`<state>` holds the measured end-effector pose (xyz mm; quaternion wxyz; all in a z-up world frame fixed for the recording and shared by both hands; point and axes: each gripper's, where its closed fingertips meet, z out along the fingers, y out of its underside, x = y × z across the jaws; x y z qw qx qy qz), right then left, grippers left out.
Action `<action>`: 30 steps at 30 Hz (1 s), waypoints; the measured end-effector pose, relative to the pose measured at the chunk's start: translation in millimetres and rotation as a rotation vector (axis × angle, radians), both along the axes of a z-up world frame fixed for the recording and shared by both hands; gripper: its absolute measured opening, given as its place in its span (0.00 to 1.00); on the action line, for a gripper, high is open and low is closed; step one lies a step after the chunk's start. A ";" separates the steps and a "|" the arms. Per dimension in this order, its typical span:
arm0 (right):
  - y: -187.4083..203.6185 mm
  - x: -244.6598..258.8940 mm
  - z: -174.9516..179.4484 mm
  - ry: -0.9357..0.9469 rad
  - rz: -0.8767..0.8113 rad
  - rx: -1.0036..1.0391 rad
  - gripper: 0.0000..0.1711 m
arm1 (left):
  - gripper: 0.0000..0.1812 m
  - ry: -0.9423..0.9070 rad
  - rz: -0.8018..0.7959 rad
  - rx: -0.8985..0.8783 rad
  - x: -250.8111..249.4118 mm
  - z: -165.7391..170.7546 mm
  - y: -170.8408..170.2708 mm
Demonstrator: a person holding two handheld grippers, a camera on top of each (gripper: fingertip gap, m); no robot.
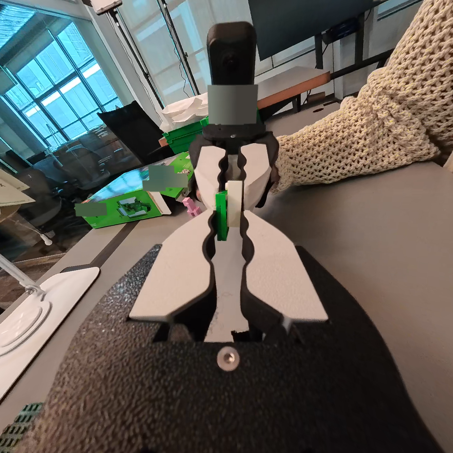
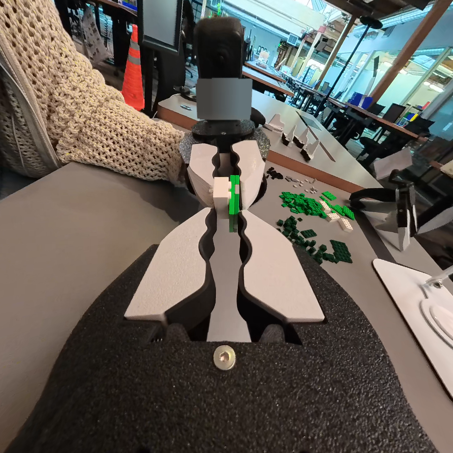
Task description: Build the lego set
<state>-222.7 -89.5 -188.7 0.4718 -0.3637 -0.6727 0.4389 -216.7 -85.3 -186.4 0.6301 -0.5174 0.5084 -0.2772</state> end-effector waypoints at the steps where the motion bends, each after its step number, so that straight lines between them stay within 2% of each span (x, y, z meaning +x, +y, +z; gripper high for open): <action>1: -0.1 0.4 -1.3 -0.007 0.005 -0.005 0.10 | 0.10 0.008 0.002 -0.004 0.2 -1.1 0.2; 4: 3.0 -0.3 -3.9 -0.015 -0.010 -0.026 0.10 | 0.10 0.033 0.034 -0.006 -1.0 -3.9 4.1; 6: 12.1 -2.8 -6.1 -0.020 -0.068 -0.060 0.12 | 0.10 0.062 0.131 0.046 -5.7 -4.9 14.4; 7: 15.9 -2.2 -9.6 -0.038 -0.079 -0.082 0.20 | 0.10 0.092 0.213 0.117 -10.5 -4.7 22.1; 10: 28.6 -1.9 -7.2 -0.054 -0.106 -0.272 0.23 | 0.10 0.318 0.461 0.418 -28.7 -8.9 41.5; 12: 39.9 -3.8 -9.1 -0.082 -0.172 -0.350 0.22 | 0.10 0.460 0.528 0.538 -31.3 -15.9 46.5; 19: 40.0 -12.0 -24.5 -0.215 -0.225 -0.416 0.15 | 0.10 0.612 0.595 0.625 -33.4 -26.5 54.5; 24: 44.0 -12.6 -31.8 -0.236 -0.254 -0.406 0.10 | 0.10 0.610 0.571 0.608 -28.8 -30.7 53.7; 28: 55.0 -4.0 -52.7 -0.327 -0.300 -0.305 0.10 | 0.37 0.547 0.495 0.385 -30.8 -42.0 53.4; 30: 57.1 4.4 -71.7 -0.441 -0.298 -0.265 0.10 | 0.39 0.494 0.464 0.300 -35.6 -43.6 52.1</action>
